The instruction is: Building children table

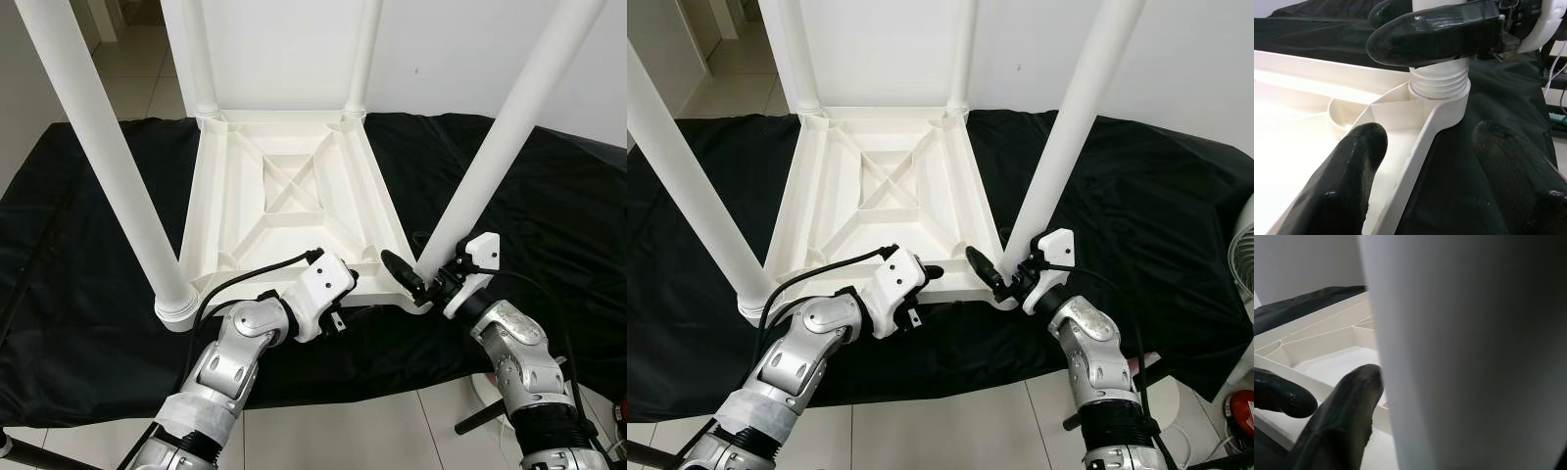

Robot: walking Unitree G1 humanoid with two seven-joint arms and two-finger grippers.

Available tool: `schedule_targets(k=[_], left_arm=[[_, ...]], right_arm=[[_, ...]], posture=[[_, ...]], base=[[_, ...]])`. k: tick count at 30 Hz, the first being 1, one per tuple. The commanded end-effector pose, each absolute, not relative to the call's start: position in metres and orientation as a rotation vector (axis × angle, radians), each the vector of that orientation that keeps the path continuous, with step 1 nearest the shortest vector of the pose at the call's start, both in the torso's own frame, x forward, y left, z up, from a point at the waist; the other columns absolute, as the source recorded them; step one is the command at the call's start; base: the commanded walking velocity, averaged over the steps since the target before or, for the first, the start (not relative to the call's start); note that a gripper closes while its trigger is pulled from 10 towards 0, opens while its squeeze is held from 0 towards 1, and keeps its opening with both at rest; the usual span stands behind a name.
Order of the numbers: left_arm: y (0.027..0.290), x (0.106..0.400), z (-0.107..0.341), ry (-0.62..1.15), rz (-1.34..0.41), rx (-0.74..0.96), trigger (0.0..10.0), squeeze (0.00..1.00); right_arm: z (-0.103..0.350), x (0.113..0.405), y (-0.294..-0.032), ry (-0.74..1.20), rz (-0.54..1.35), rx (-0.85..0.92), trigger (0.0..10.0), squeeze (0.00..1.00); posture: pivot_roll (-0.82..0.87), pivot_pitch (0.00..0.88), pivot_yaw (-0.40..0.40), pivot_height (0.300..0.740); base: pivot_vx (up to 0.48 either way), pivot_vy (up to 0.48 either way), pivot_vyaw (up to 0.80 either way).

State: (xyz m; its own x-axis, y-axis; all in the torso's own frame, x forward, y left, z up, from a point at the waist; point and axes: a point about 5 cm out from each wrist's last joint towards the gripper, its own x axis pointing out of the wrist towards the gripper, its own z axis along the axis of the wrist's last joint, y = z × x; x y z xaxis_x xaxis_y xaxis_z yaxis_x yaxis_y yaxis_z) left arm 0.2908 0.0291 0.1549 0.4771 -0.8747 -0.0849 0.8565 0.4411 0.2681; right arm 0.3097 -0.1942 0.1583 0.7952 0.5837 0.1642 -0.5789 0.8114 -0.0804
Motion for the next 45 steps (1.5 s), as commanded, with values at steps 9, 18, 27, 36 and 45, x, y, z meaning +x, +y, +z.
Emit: schedule_targets(k=[9, 18, 27, 36, 45], left_arm=[[0.02, 0.291, 0.158, -0.094, -1.047, 0.279, 10.0, 0.0], [0.019, 0.293, 0.16, -0.105, -1.014, 0.256, 10.0, 0.0], [0.023, 0.296, 0.162, -0.118, -1.002, 0.249, 10.0, 0.0], [0.02, 0.299, 0.163, -0.115, -0.993, 0.238, 10.0, 0.0], [0.023, 0.302, 0.166, -0.117, -0.979, 0.233, 10.0, 0.0]], right_arm=[[0.15, 0.31, -0.194, -0.113, 0.577, -0.076, 0.0, 0.0], [0.139, 0.306, -0.174, -0.116, 0.343, 0.005, 0.0, 0.0], [0.136, 0.297, -0.155, -0.123, 0.134, 0.063, 0.0, 0.0], [0.134, 0.293, -0.14, -0.09, -0.016, 0.083, 10.0, 0.0], [0.144, 0.297, -0.157, -0.109, 0.101, 0.07, 10.0, 1.0]], posture=[[0.0, 0.07, -0.015, 0.74], [0.0, 0.056, -0.022, 0.74], [0.01, 0.046, -0.036, 0.74], [-0.01, 0.035, -0.024, 0.74], [0.01, 0.018, -0.025, 0.74]], base=[[0.0, 0.0, 0.0], [0.0, 0.0, 0.0], [0.0, 0.0, 0.0], [0.0, 0.0, 0.0], [0.0, 0.0, 0.0]])
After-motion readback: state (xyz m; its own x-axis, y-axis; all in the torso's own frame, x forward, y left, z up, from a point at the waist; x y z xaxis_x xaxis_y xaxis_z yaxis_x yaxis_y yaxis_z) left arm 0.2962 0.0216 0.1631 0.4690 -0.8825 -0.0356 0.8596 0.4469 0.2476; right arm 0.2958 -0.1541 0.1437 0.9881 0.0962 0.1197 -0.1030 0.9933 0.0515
